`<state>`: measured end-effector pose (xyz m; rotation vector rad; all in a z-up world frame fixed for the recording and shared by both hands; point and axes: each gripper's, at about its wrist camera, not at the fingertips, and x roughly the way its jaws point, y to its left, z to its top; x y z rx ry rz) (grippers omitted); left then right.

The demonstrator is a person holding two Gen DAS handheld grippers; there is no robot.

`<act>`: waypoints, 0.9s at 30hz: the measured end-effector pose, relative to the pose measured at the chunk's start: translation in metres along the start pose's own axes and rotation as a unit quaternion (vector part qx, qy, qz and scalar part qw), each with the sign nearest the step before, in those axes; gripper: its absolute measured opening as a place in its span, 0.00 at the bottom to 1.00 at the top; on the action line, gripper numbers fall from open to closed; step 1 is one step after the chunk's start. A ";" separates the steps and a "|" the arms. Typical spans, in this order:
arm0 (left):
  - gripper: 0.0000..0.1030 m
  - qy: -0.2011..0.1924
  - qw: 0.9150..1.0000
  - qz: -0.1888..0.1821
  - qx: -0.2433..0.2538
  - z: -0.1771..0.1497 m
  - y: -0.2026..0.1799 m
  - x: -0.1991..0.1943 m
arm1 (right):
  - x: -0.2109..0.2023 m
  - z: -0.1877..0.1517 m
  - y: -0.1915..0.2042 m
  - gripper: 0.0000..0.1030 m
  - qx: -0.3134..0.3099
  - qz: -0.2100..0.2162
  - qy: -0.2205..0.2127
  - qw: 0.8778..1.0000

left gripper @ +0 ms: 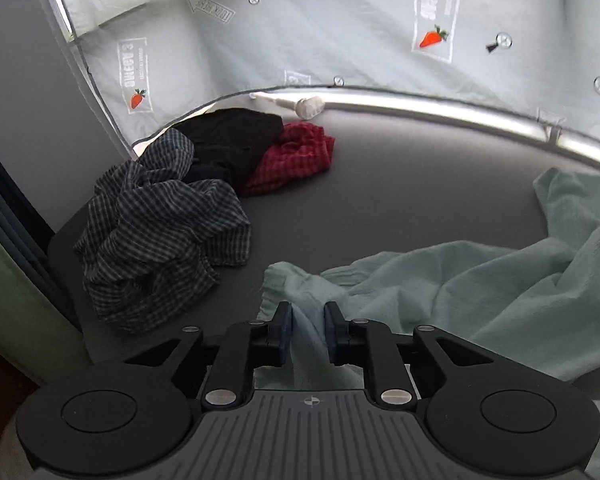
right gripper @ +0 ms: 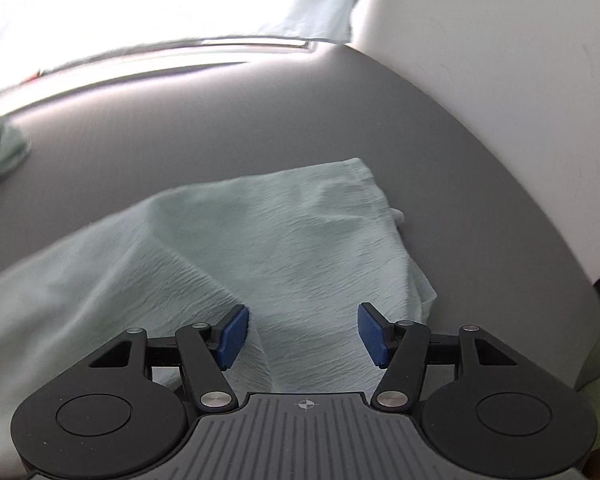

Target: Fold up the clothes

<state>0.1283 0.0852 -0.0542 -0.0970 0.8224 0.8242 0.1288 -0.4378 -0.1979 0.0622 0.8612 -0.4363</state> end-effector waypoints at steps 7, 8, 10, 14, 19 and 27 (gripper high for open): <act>0.66 -0.043 0.986 -0.144 0.075 -0.035 -0.059 -0.046 | 0.020 -0.001 -0.063 0.74 0.101 -0.046 0.025 0.993; 0.66 -0.028 0.981 -0.171 0.087 -0.042 -0.073 -0.050 | 0.026 -0.002 -0.071 0.74 0.115 -0.047 0.035 0.992; 0.66 0.005 0.968 -0.226 0.109 -0.058 -0.102 -0.056 | 0.033 -0.006 -0.085 0.74 0.137 -0.042 0.048 0.989; 0.66 0.060 0.935 -0.313 0.156 -0.097 -0.155 -0.070 | 0.032 -0.015 -0.103 0.71 0.179 -0.051 0.034 0.982; 0.66 0.099 0.905 -0.358 0.206 -0.134 -0.197 -0.080 | 0.038 -0.018 -0.122 0.71 0.202 -0.068 0.035 0.976; 0.66 0.134 0.887 -0.371 0.238 -0.151 -0.227 -0.084 | 0.036 -0.023 -0.088 0.71 0.104 -0.021 0.030 0.994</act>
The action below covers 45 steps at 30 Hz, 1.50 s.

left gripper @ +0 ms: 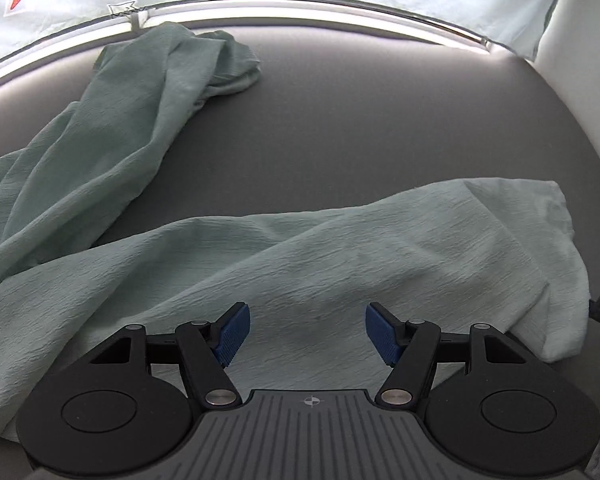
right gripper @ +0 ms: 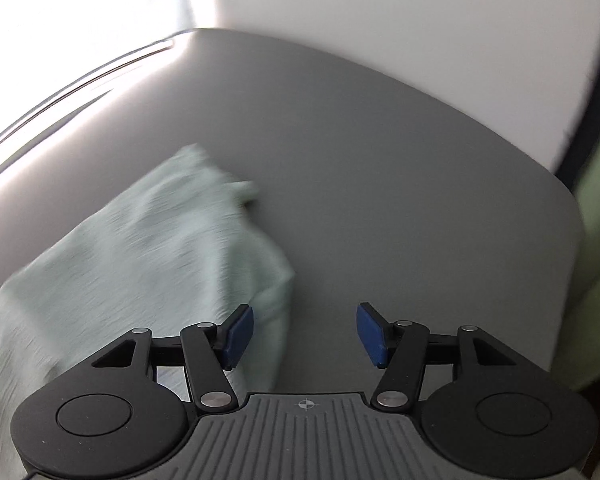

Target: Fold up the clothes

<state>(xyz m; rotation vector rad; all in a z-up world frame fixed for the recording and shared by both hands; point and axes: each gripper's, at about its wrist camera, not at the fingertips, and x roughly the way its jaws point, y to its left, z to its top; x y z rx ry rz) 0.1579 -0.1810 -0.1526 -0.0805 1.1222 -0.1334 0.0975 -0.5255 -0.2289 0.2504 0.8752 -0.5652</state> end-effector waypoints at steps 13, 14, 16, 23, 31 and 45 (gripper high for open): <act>0.67 0.028 0.999 -0.002 0.023 0.006 -0.012 0.018 | 0.000 -0.024 0.036 0.10 -0.100 0.014 0.006 0.995; 0.67 0.031 0.999 -0.004 0.023 0.006 -0.011 0.019 | 0.002 -0.021 0.036 0.06 -0.102 0.006 0.010 0.995; 0.67 0.036 0.999 -0.003 0.019 0.005 -0.010 0.022 | 0.000 -0.017 0.033 0.04 -0.105 -0.014 0.004 0.994; 0.67 0.043 0.999 0.001 0.017 0.006 -0.002 0.028 | -0.001 0.003 -0.018 0.03 -0.090 -0.161 -0.033 0.982; 0.67 0.023 1.000 -0.003 -0.020 0.010 0.019 0.023 | 0.001 0.018 -0.087 0.02 0.019 -0.140 0.005 0.990; 0.74 -0.058 0.981 0.091 -0.161 -0.001 0.144 -0.030 | -0.042 -0.006 0.096 0.33 -0.099 0.142 0.026 0.984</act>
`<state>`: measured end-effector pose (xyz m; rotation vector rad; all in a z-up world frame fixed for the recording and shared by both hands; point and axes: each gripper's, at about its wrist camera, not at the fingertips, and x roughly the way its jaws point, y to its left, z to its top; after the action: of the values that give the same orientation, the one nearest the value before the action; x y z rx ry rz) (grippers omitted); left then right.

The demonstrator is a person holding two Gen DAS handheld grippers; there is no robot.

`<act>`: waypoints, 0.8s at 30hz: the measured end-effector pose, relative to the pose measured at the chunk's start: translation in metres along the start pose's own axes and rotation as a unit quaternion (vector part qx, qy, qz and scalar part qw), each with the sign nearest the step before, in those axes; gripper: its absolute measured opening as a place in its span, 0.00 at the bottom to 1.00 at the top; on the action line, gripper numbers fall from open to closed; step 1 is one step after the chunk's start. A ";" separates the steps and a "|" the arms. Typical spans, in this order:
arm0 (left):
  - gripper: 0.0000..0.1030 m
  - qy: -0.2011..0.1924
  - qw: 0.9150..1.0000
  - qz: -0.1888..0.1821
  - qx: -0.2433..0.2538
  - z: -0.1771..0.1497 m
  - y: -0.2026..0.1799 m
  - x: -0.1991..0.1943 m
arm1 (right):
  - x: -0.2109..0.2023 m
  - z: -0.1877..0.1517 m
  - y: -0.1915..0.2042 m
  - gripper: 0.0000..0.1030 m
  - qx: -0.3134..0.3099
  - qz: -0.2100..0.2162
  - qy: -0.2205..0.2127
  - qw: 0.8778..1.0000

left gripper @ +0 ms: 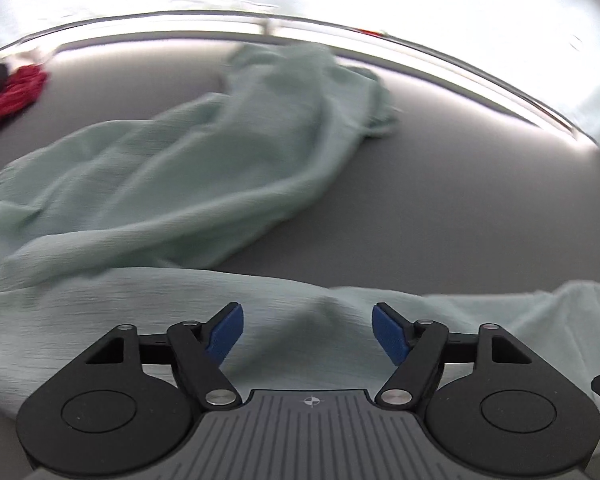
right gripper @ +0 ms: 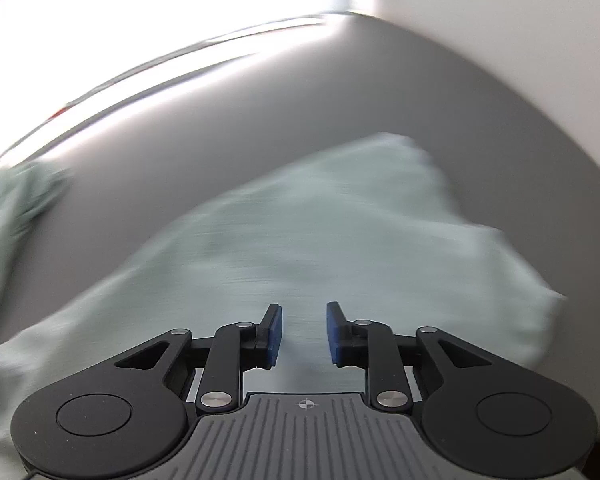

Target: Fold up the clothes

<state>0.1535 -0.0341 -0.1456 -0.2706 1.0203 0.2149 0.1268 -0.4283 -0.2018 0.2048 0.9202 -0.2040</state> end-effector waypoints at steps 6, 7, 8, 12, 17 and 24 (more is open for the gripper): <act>0.74 0.006 0.995 0.046 -0.087 0.019 0.109 -0.008 | -0.005 -0.001 0.094 0.41 -0.061 0.085 0.014 0.994; 0.74 0.004 0.993 0.058 -0.101 0.024 0.127 -0.009 | -0.007 -0.004 0.111 0.42 -0.076 0.088 0.011 0.993; 0.74 0.001 0.992 0.067 -0.107 0.026 0.140 -0.009 | -0.008 -0.006 0.127 0.43 -0.087 0.090 0.010 0.992; 0.75 -0.030 0.987 0.106 -0.118 0.047 0.201 -0.012 | -0.015 -0.016 0.172 0.45 -0.098 0.096 0.015 0.990; 0.77 -0.045 0.986 0.107 -0.117 0.079 0.265 -0.007 | -0.017 -0.034 0.222 0.45 -0.087 0.094 0.029 0.991; 0.77 0.002 0.995 0.037 -0.092 0.111 0.308 0.038 | -0.019 -0.051 0.269 0.47 -0.063 0.078 0.032 0.994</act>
<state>0.1693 0.2946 -0.1607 -0.4013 1.0172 0.3779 0.1466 -0.1548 -0.1927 0.1670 0.9734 0.0046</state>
